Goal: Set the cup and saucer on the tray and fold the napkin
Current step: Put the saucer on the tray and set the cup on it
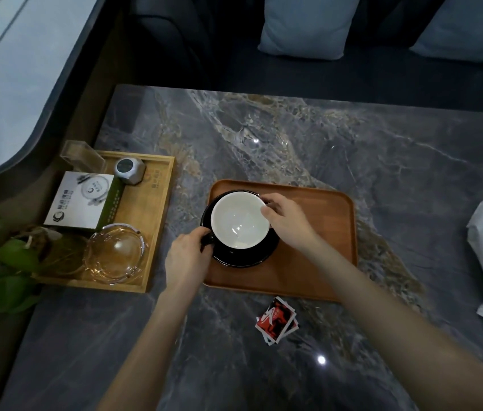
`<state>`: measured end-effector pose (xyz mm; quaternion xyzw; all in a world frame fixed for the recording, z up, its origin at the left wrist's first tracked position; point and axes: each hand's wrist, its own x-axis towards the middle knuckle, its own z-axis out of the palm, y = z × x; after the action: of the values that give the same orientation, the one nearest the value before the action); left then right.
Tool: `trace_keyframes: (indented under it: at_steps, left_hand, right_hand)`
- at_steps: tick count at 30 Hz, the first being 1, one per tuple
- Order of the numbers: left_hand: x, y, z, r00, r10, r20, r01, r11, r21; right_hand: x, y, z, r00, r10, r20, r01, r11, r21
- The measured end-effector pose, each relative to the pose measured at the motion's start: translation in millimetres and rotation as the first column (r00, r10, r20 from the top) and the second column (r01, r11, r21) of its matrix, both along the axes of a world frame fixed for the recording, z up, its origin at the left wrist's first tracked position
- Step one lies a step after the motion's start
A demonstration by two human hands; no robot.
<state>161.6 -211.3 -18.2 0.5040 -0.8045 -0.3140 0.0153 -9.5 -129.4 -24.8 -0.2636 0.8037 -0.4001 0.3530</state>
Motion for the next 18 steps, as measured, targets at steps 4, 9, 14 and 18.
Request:
trace_keyframes:
  at_steps: [4, 9, 14, 18]
  left_hand:
    - [-1.1, 0.0, 4.3, 0.998, -0.063, -0.019, 0.063, 0.998, -0.009]
    - [-0.7, -1.5, 13.2, 0.987, -0.161, 0.017, 0.162, 0.986, -0.043]
    - [-6.5, 24.4, 33.1, 0.967, -0.224, 0.123, 0.240, 0.961, -0.137]
    - [-13.2, 30.6, 43.4, 0.969, -0.163, 0.187, 0.206, 0.948, -0.241]
  right_hand:
    - [5.1, 5.4, -0.8, 0.990, -0.099, 0.104, 0.098, 0.995, 0.014]
    - [11.1, 20.7, 8.7, 0.991, 0.019, 0.133, -0.029, 0.997, 0.069]
    - [1.7, 69.5, 32.5, 0.969, 0.221, -0.108, -0.214, 0.974, 0.067]
    - [-5.1, 80.6, 43.4, 0.887, 0.359, -0.290, -0.312, 0.930, 0.197]
